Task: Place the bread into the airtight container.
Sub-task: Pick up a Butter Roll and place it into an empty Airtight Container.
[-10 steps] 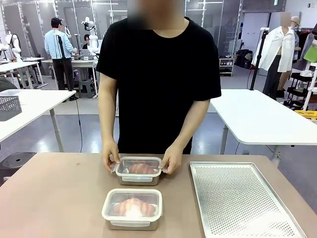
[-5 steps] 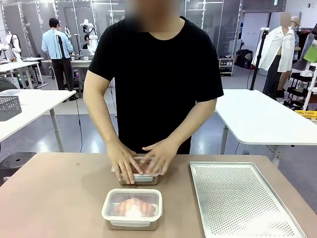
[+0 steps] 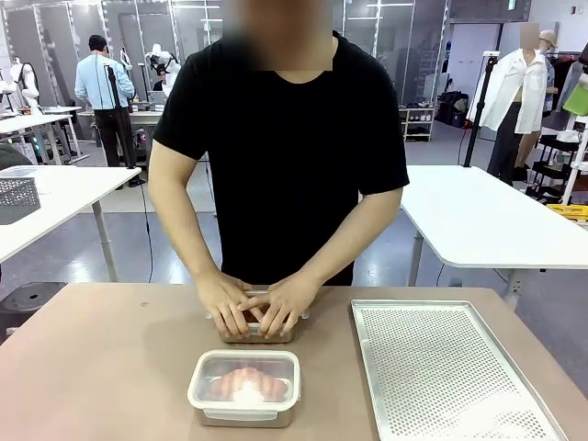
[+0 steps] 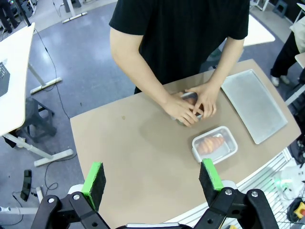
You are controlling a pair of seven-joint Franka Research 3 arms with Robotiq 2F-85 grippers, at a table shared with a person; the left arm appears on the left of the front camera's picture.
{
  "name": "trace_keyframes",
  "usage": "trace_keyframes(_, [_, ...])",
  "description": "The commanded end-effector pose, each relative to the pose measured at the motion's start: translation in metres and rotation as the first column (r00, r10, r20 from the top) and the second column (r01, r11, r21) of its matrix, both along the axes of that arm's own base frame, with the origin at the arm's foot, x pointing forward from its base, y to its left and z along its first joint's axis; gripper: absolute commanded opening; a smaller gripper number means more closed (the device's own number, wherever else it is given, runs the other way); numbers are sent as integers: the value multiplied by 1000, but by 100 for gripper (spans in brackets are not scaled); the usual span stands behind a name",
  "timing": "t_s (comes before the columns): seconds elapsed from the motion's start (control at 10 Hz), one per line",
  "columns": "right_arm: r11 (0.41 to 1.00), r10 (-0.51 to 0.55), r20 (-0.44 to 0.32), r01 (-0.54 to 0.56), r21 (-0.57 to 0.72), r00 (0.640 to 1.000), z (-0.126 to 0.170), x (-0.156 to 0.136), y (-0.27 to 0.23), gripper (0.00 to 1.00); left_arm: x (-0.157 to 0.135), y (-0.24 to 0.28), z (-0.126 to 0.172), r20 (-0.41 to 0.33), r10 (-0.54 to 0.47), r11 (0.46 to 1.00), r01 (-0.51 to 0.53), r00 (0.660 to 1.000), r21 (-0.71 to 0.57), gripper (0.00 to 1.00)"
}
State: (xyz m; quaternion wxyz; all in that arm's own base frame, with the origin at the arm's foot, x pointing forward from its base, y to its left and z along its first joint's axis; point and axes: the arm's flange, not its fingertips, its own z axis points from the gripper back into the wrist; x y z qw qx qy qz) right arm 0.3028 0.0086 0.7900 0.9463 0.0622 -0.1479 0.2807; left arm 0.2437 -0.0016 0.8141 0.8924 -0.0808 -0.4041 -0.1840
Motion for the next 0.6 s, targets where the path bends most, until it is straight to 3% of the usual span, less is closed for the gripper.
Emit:
trace_keyframes(0.0, [1000,8,5,-8,-8,1000,0,-1,-3,100,0,1,2,3,-2,1000,2,1000,10,100])
trace_keyframes(0.5, [1000,8,5,-8,-8,1000,0,-1,-3,100,0,1,2,3,-2,1000,2,1000,10,100])
